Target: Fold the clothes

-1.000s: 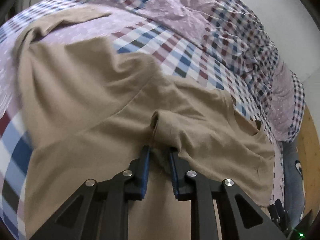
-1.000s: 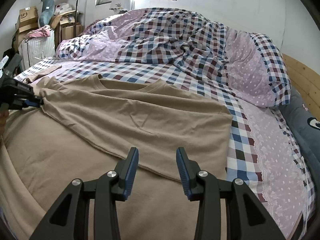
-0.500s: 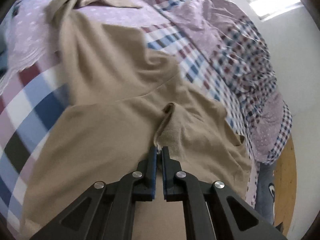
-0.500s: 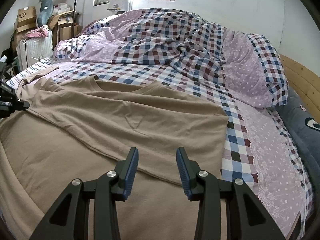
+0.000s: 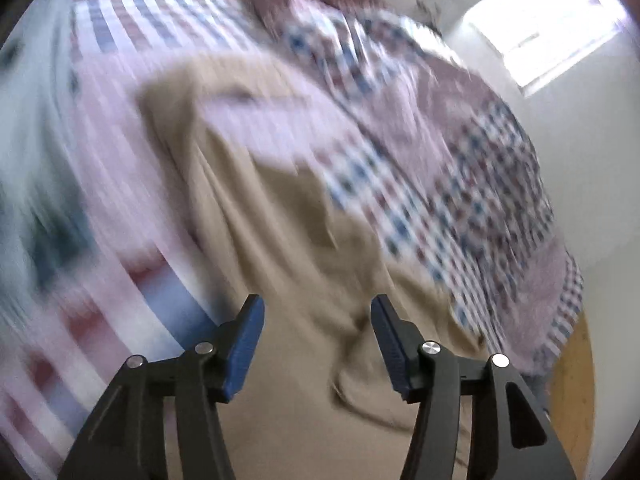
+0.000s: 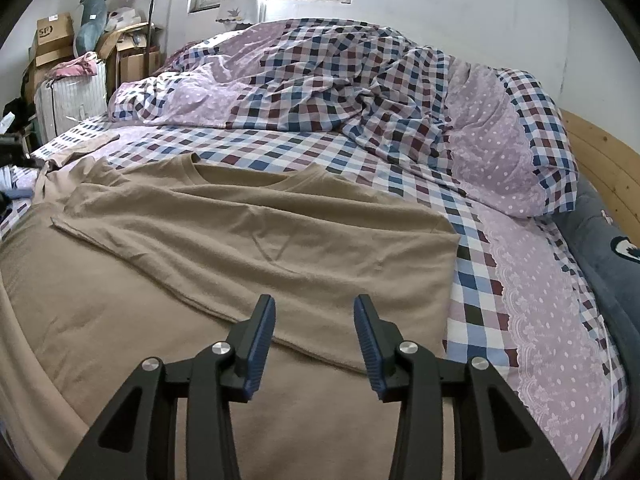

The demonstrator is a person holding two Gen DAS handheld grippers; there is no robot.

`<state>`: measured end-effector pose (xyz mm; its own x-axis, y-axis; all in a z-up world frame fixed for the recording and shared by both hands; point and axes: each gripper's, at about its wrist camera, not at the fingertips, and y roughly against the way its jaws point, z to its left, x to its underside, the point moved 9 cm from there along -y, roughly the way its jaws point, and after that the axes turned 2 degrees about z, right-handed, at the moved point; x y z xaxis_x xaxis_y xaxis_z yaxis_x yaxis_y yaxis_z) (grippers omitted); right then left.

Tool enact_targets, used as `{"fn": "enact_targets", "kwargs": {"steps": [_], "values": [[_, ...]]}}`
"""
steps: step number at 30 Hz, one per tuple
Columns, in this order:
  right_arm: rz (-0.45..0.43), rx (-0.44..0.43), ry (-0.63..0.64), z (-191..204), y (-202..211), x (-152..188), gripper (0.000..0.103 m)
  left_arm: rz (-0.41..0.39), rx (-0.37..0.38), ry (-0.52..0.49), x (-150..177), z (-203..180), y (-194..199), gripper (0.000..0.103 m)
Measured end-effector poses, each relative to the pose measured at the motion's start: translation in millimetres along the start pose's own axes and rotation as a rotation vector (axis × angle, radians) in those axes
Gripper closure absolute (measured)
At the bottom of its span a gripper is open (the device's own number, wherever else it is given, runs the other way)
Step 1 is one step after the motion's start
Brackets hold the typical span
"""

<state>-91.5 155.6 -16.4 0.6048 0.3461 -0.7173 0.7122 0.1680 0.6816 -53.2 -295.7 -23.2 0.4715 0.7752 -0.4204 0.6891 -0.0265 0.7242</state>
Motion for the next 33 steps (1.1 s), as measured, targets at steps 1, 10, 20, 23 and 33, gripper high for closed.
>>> {"fn": "enact_targets", "kwargs": {"steps": [1, 10, 20, 23, 33], "values": [[-0.004, 0.000, -0.002, -0.7, 0.6, -1.2, 0.058, -0.046, -0.053, -0.020, -16.6, 9.8, 8.8, 0.043], [-0.013, -0.007, -0.021, -1.3, -3.2, -8.7, 0.055, -0.078, -0.327, -0.184, -109.4, 45.3, 0.0, 0.042], [0.020, -0.007, -0.013, 2.4, -19.0, -3.4, 0.055, 0.051, -0.641, -0.635, -118.7, 33.9, -96.7, 0.078], [0.019, -0.006, -0.014, 1.6, -18.4, -3.4, 0.055, 0.046, -0.633, -0.624, -127.1, 33.2, -97.6, 0.099], [-0.001, -0.049, -0.073, -4.1, -9.8, -10.8, 0.055, -0.107, -0.143, -0.699, -111.1, -101.8, -20.2, 0.100]]}}
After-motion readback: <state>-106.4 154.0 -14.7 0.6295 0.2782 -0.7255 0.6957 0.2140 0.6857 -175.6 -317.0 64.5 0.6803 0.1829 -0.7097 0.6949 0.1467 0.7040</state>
